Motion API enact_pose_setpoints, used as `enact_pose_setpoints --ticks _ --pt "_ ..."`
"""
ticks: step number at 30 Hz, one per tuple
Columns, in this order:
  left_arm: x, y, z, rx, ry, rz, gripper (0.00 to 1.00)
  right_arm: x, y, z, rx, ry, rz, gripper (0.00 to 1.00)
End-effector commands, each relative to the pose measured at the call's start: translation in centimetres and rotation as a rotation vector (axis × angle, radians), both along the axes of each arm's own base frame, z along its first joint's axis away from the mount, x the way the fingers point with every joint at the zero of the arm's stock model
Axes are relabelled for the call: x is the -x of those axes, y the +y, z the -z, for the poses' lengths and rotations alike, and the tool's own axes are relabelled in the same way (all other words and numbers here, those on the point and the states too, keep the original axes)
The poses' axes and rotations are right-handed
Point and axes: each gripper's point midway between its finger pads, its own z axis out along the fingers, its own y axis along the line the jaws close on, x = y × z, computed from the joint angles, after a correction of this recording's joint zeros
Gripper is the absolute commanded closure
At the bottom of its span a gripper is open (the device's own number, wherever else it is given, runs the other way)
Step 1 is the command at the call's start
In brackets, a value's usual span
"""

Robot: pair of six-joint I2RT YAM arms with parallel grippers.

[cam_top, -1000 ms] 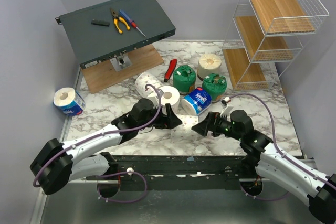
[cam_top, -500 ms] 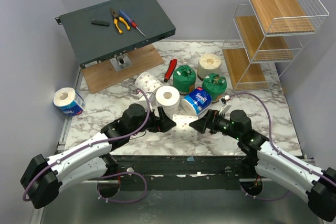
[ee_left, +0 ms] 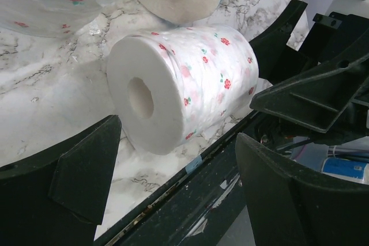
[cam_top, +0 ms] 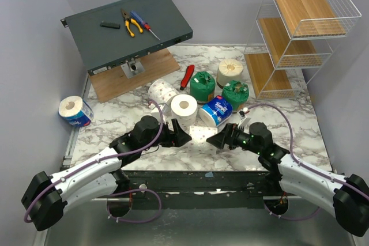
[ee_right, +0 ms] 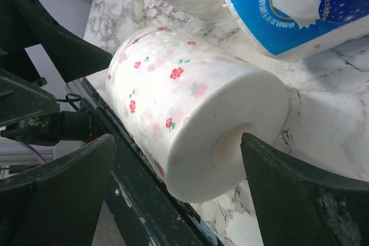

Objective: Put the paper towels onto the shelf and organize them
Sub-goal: Adjust the paper towel at the center of the board.

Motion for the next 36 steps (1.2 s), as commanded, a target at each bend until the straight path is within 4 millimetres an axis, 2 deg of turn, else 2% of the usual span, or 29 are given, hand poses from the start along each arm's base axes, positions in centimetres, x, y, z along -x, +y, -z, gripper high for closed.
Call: enact_pose_setpoints --ticks 1,9,17,30,36 --pt "-0.3 0.4 0.3 -0.006 -0.001 -0.03 0.18 0.4 0.5 -0.4 -0.044 -0.02 -0.036 0.09" --pt "-0.2 0.4 0.3 -0.002 0.003 -0.031 0.18 0.4 0.8 0.2 -0.045 -0.015 -0.058 0.17" --pt "-0.2 0.3 0.4 0.008 0.005 -0.029 0.18 1.1 1.2 -1.1 -0.098 -0.072 -0.102 0.24" --pt "0.0 0.4 0.7 0.012 0.004 -0.024 0.18 1.4 1.6 -0.8 -0.111 -0.067 -0.129 0.48" --pt "0.0 0.6 0.4 0.019 -0.012 -0.031 0.18 1.6 1.7 -1.6 -0.115 -0.08 -0.149 0.58"
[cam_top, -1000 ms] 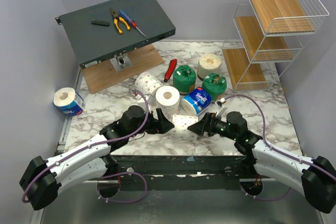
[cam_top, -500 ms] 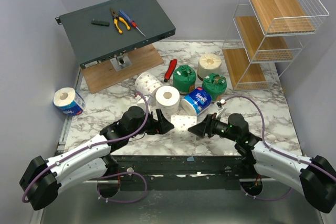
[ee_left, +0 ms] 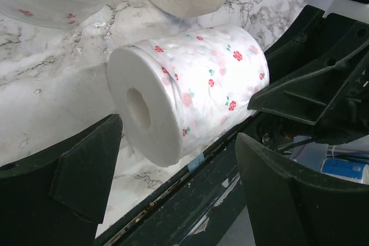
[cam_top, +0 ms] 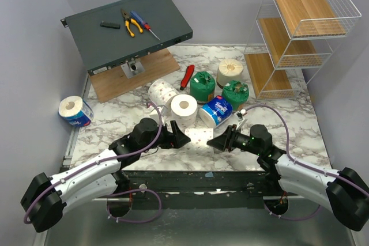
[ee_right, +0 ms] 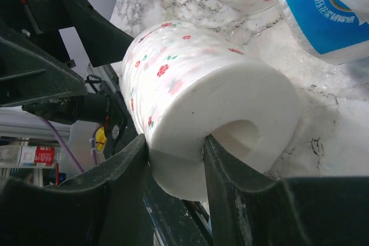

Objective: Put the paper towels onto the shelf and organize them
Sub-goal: Adjust the paper towel at the center of the board.

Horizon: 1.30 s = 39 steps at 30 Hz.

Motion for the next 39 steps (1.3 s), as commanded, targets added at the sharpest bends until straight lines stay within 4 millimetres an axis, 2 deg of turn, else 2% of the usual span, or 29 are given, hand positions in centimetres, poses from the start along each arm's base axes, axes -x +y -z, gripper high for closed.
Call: enact_pose_setpoints --ticks 1,10,14,18,24,27,31,34,39 --pt "-0.3 0.3 -0.6 0.017 -0.034 -0.021 0.18 0.3 0.3 -1.6 -0.031 -0.049 -0.034 0.59" --pt "-0.9 1.8 -1.4 0.0 -0.072 -0.09 0.18 -0.5 -0.8 -3.3 0.104 -0.081 -0.006 0.67" --pt "-1.4 2.9 -2.0 -0.008 -0.105 -0.144 0.18 -1.0 -2.0 -4.6 0.191 -0.106 0.029 0.69" --pt "-1.7 4.0 -2.7 -0.015 -0.136 -0.19 0.18 -1.8 -2.8 -7.3 0.247 -0.137 0.073 0.69" --pt "-1.8 4.9 -2.8 -0.015 -0.151 -0.227 0.18 -2.8 -3.3 -8.1 0.44 -0.119 0.116 0.72" --pt "-1.8 5.0 -2.7 -0.014 -0.153 -0.234 0.18 -3.1 -2.7 -9.0 0.568 -0.151 0.133 0.71" --pt "-1.9 5.1 -2.6 -0.017 -0.154 -0.24 0.18 -1.7 -0.5 -9.1 0.775 -0.234 0.122 0.7" --pt "-1.8 5.3 -2.6 -0.018 -0.155 -0.243 0.18 -0.5 1.9 -8.2 0.89 -0.271 0.071 0.69" --pt "-1.8 6.0 -2.5 -0.021 -0.163 -0.27 0.17 -0.4 2.9 -6.1 1.0 -0.282 0.054 0.69"
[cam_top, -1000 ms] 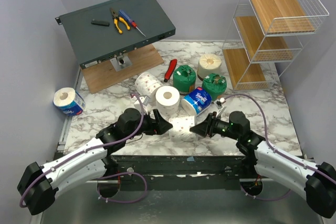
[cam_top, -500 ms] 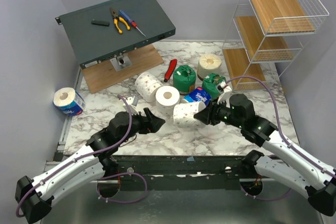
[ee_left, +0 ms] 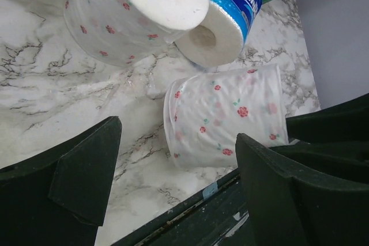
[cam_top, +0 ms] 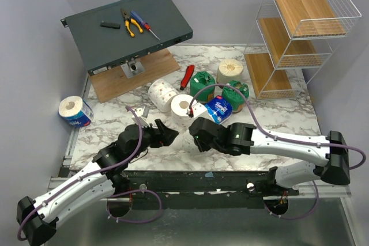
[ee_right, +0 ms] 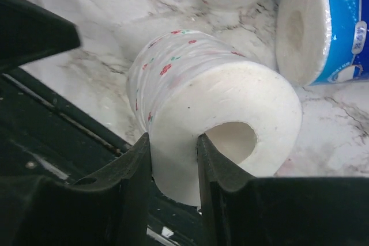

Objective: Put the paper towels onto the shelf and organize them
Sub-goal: Adjust the paper towel at the center of the board.

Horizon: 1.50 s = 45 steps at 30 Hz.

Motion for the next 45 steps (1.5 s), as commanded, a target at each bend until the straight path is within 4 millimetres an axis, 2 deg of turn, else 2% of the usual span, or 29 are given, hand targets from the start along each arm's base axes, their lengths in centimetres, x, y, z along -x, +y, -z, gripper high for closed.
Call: enact_pose_setpoints --ticks 1,11,15,23,28,30,32,35,38,45 --pt "-0.3 1.3 0.5 -0.023 -0.013 -0.053 0.17 -1.5 -2.0 0.8 0.16 -0.089 0.079 0.68" --pt "-0.6 1.6 1.2 -0.043 0.001 -0.077 0.16 -1.1 -1.4 3.6 0.265 -0.09 0.071 0.64" --pt "-0.7 1.5 1.5 -0.061 0.015 -0.08 0.16 -1.0 -1.3 3.8 0.259 -0.08 0.07 0.56" --pt "-1.2 1.2 0.8 -0.09 0.005 -0.071 0.15 -0.8 -1.2 2.1 0.195 -0.077 0.09 0.23" --pt "-1.4 1.0 0.1 -0.097 -0.005 -0.062 0.14 -0.8 -2.0 -0.7 0.065 -0.091 0.147 0.15" --pt "-1.5 0.9 -0.2 -0.098 -0.014 -0.058 0.14 -1.7 -3.0 -2.0 -0.012 -0.094 0.201 0.13" --pt "-1.5 0.8 -0.4 -0.1 -0.02 -0.053 0.14 -3.2 -4.6 -2.3 -0.091 -0.068 0.27 0.13" --pt "-1.6 0.5 -0.7 -0.106 -0.022 -0.041 0.14 -5.5 -7.0 -1.7 -0.212 0.017 0.356 0.13" --pt "-1.6 0.2 -0.8 -0.113 -0.021 -0.022 0.14 -6.0 -7.4 -1.3 -0.29 0.074 0.359 0.14" --pt "-1.4 -0.1 -0.4 -0.129 -0.013 0.005 0.14 -5.4 -6.5 0.8 -0.275 0.139 0.33 0.18"
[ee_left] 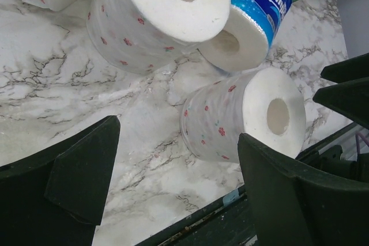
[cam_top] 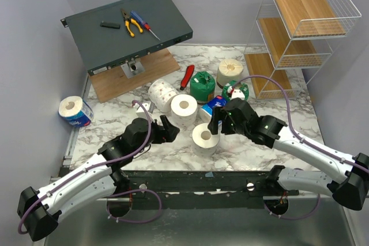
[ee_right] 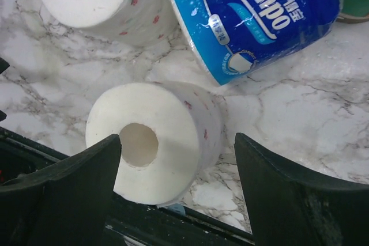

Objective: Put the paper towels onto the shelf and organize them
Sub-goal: Adjust the paper towel at the center of the board, then pick up the paper towel from the center of the board.

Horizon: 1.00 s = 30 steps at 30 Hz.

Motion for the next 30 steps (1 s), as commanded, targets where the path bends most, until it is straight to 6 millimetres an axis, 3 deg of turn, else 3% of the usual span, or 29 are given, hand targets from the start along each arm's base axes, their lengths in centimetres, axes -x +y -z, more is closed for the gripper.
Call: enact_pose_setpoints --ticks 1,13,23,30 --pt "0.1 -0.3 -0.6 -0.006 -0.011 0.032 0.14 0.8 1.8 0.6 -0.066 0.043 -0.065 0.18" --pt "0.2 -0.6 0.0 -0.032 -0.009 0.062 0.14 1.0 1.5 3.8 0.027 0.097 -0.089 0.32" --pt "0.2 -0.8 0.3 -0.044 -0.006 0.074 0.14 0.9 0.9 5.0 0.1 0.119 -0.092 0.33" --pt "0.1 -0.9 0.4 -0.047 -0.005 0.081 0.14 1.2 0.8 5.7 0.124 0.146 -0.099 0.44"
